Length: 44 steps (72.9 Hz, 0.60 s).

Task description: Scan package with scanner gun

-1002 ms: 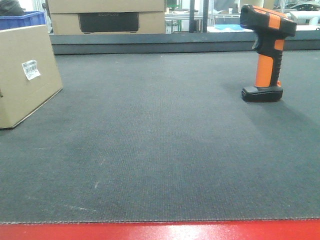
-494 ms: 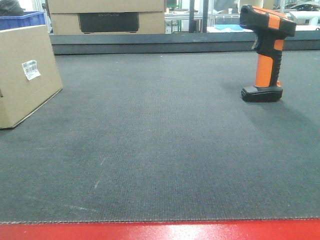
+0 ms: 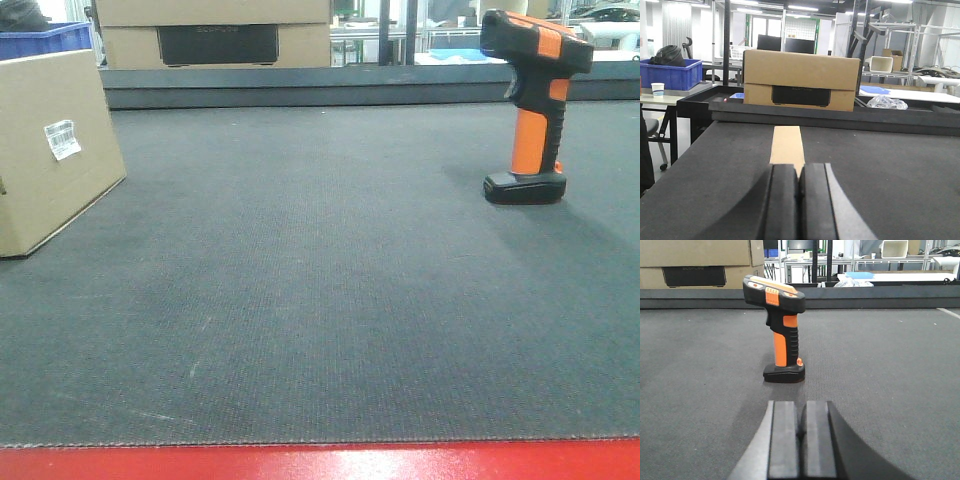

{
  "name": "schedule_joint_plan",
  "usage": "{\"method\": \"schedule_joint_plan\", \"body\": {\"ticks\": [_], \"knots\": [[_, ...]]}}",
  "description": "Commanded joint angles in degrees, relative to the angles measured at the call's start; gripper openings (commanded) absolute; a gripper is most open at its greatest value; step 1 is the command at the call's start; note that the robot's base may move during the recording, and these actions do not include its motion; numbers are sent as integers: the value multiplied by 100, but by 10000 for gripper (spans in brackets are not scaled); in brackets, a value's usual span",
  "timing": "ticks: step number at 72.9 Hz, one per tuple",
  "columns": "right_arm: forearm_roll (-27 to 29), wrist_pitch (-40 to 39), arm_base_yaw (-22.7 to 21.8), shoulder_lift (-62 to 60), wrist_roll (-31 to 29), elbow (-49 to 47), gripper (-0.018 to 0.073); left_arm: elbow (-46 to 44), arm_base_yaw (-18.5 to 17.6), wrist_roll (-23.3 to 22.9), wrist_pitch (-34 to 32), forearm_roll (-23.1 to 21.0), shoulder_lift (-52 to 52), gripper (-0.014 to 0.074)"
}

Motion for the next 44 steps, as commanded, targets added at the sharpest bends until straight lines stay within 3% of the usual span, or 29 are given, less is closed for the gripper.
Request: {"method": "schedule_joint_plan", "body": {"ticks": [1,32,44], "knots": [[16,-59,-31,-15,-1,0,-168,8,-20,11,-76,0,-21,-111],[16,-63,-31,-15,-1,0,-168,8,-20,11,-76,0,-21,-111],[16,-63,-31,-15,-1,0,-168,563,131,11,-552,418,-260,-111]]}}
